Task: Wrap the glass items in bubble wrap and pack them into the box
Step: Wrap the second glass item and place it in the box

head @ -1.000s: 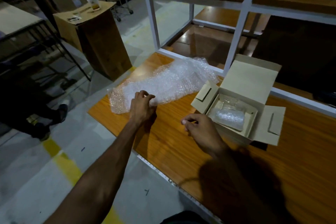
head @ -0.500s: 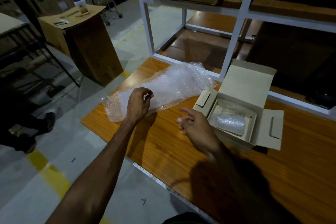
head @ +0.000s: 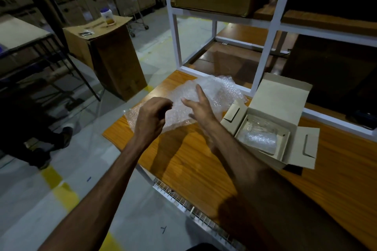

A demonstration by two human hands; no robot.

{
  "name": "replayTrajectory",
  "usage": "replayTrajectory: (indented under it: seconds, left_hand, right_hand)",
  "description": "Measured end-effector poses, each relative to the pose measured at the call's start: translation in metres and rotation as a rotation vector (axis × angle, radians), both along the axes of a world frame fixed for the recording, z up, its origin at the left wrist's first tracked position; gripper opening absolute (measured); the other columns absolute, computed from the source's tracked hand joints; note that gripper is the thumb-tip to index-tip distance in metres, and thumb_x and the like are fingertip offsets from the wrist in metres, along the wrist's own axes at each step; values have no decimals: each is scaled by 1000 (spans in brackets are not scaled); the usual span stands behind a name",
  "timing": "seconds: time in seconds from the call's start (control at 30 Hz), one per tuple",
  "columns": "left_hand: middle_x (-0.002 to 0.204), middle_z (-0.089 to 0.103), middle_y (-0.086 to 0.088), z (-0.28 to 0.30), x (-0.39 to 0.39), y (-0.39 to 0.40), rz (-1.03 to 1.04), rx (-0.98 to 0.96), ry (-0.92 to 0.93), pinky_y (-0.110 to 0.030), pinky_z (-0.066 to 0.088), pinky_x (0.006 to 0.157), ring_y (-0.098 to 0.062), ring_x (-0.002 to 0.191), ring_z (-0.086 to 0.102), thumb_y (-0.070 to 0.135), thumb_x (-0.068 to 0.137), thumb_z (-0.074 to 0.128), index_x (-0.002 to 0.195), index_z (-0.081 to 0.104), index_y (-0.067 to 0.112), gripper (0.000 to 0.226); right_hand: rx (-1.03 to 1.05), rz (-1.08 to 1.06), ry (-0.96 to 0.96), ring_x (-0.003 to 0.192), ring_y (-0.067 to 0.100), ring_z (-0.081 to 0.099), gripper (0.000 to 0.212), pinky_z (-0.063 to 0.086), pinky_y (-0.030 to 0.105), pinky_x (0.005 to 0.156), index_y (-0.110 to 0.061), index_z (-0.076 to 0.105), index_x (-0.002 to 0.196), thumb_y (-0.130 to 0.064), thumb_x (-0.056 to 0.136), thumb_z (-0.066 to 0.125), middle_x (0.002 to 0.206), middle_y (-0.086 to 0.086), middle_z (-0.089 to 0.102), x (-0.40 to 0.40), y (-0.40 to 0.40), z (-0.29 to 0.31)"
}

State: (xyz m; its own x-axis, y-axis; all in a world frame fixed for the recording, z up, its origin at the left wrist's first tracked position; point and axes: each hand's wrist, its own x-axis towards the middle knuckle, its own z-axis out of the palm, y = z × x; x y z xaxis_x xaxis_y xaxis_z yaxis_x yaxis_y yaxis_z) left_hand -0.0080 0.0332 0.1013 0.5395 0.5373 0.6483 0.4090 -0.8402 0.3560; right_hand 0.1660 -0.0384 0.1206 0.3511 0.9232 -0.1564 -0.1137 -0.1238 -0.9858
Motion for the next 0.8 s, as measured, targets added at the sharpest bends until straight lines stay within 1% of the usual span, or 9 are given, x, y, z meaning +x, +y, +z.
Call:
replayTrajectory:
  seconds: [0.17, 0.3, 0.4, 0.43, 0.5, 0.6, 0.7, 0.77, 0.8]
  left_hand:
    - [107, 77, -14, 0, -33, -1, 124, 220, 163, -45, 58, 86, -31, 106, 70, 5, 96, 70, 105, 75, 7, 11]
    - [117, 77, -13, -13, -46, -6, 133, 280, 235, -48, 55, 86, -34, 118, 69, 5, 97, 70, 109, 76, 6, 13]
    - [119, 78, -11, -28, -45, -18, 112, 315, 263, -47, 52, 88, -33, 122, 68, -5, 92, 76, 106, 76, 6, 18]
    - [120, 78, -11, -33, -44, -21, 101, 318, 264, -47, 52, 88, -33, 124, 68, -7, 91, 75, 106, 77, 5, 19]
    - [122, 77, -11, -43, -42, -30, 84, 304, 276, -46, 50, 84, -34, 128, 66, -10, 91, 73, 107, 77, 5, 21]
    - [127, 75, -11, -55, -37, -46, 77, 284, 321, -42, 46, 76, -33, 134, 62, -14, 90, 68, 111, 76, 6, 30]
    - [125, 75, -14, -63, -29, -69, 50, 234, 340, -45, 54, 74, -35, 130, 64, -18, 84, 69, 112, 76, 3, 35]
    - [123, 75, -19, -69, -27, -86, 41, 180, 371, -51, 63, 78, -38, 124, 68, -21, 80, 73, 110, 76, 0, 37]
    - [123, 74, -20, -74, -27, -95, 39, 150, 398, -52, 65, 78, -38, 123, 69, -21, 79, 74, 110, 76, -1, 37]
  right_hand:
    - [-60, -76, -528, 154, 31, 29, 90, 35, 50, 119, -34, 10, 167, -39, 99, 68, 173, 5, 22, 7, -27, -1]
    - [-79, -116, -684, 157, 34, 21, 90, 35, 63, 119, -49, 0, 163, -42, 100, 64, 173, 5, 18, 7, -75, -4]
    - [-127, -186, -871, 146, 27, 37, 89, 37, 54, 117, -50, -7, 162, -44, 103, 59, 172, 9, 20, 9, -122, -9]
    - [-149, -220, -926, 139, 28, 44, 89, 41, 52, 113, -48, -8, 163, -45, 103, 58, 167, 14, 30, 12, -138, -10]
    - [-194, -285, -1038, 114, 29, 59, 88, 52, 48, 99, -41, -6, 165, -47, 103, 56, 126, 19, 61, 18, -164, -20]
    - [-233, -297, -1126, 68, 16, 59, 85, 58, 45, 80, -32, -8, 166, -46, 104, 49, 71, -1, 59, 27, -199, -38]
    - [-331, -284, -1202, 56, 10, 56, 87, 51, 55, 105, -29, -9, 166, -43, 104, 50, 57, -3, 53, 37, -237, -53]
    - [-378, -262, -1243, 65, 13, 64, 89, 40, 59, 116, -27, -8, 166, -43, 102, 53, 59, -4, 56, 40, -261, -69]
    - [-392, -255, -1242, 79, 19, 70, 91, 31, 62, 121, -27, -8, 166, -44, 101, 53, 66, -2, 63, 39, -272, -76]
